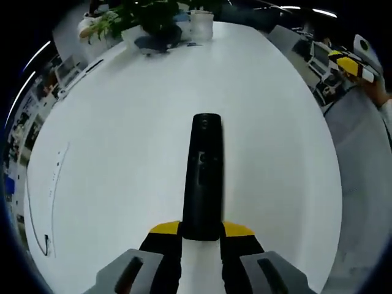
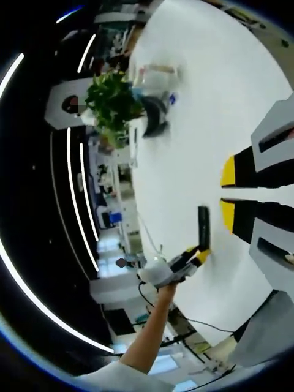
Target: Press the specified remote control buttons in sequence, fully releasing each button before pressing the next.
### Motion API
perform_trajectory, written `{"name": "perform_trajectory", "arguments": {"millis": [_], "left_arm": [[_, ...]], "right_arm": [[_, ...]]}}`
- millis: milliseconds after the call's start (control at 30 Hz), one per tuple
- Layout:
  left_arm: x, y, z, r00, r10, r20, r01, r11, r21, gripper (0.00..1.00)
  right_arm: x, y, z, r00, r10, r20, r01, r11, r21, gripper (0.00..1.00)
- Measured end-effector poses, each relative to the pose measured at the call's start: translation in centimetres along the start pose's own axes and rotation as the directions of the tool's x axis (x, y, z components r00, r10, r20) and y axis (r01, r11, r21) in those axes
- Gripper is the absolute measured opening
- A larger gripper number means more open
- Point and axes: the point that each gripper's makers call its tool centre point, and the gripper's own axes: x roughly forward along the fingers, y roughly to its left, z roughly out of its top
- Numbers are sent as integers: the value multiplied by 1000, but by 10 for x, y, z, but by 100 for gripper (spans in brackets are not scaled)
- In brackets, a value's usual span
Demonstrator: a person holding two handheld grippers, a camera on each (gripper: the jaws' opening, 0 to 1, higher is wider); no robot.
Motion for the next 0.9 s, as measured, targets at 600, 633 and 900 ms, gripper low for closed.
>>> {"name": "perform_trajectory", "arguments": {"millis": [600, 633, 900], "left_arm": [[-4, -55, -5, 999, -41, -16, 41, 999, 26, 22], [-4, -61, -5, 999, -44, -16, 44, 999, 27, 22], [-4, -91, -6, 999, -50, -15, 50, 998, 23, 22]], "right_arm": [[2, 9, -8, 998, 39, -53, -40, 999, -8, 0], [2, 10, -8, 998, 40, -54, -41, 999, -12, 0], [2, 12, -11, 996, 53, -71, -54, 998, -16, 0]]}}
